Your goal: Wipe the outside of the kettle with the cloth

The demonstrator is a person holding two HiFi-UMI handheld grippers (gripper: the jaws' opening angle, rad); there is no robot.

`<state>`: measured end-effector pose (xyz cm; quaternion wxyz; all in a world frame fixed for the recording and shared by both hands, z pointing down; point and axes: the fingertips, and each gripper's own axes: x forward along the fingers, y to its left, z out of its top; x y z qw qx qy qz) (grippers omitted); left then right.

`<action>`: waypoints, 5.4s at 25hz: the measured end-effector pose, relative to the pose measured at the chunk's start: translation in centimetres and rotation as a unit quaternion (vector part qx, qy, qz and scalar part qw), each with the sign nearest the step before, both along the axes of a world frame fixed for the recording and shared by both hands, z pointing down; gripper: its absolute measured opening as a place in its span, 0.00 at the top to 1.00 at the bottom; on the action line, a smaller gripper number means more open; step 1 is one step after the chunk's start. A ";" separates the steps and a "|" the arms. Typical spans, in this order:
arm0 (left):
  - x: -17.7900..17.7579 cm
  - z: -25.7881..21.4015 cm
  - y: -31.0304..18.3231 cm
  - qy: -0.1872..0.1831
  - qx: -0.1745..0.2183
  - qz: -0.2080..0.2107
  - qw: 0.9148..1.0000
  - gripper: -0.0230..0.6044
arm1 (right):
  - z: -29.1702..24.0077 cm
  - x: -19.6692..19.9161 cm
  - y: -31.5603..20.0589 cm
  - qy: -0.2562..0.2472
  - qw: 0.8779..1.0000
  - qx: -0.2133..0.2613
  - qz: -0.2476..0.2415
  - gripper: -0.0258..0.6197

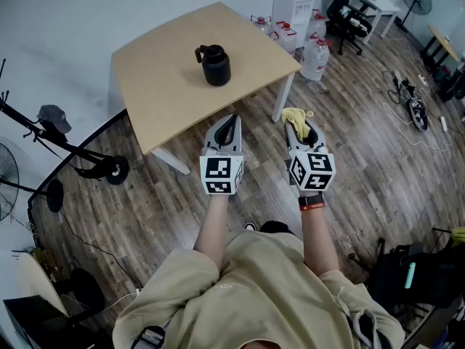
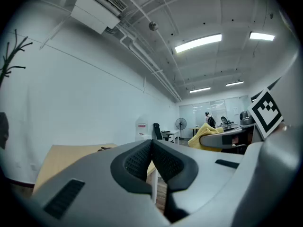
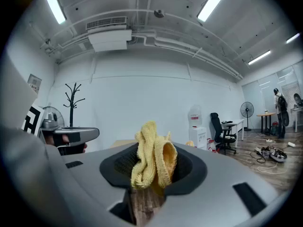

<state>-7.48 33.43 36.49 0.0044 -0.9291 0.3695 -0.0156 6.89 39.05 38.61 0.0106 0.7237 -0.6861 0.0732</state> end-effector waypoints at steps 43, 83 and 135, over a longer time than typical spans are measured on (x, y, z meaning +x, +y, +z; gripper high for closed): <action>0.7 8.6 -43.6 -0.014 -0.077 -0.296 0.952 0.92 | 11.3 -5.3 -51.3 -0.016 0.918 -0.147 -0.368 0.71; -11.2 11.3 -50.8 -0.001 -0.104 -0.239 0.965 0.92 | 20.0 -14.0 -59.6 0.039 0.947 -0.257 -0.186 0.69; 6.3 13.4 -50.1 -0.017 -0.128 -0.189 0.973 0.92 | 21.1 -0.1 -55.6 0.014 0.937 -0.270 -0.222 0.70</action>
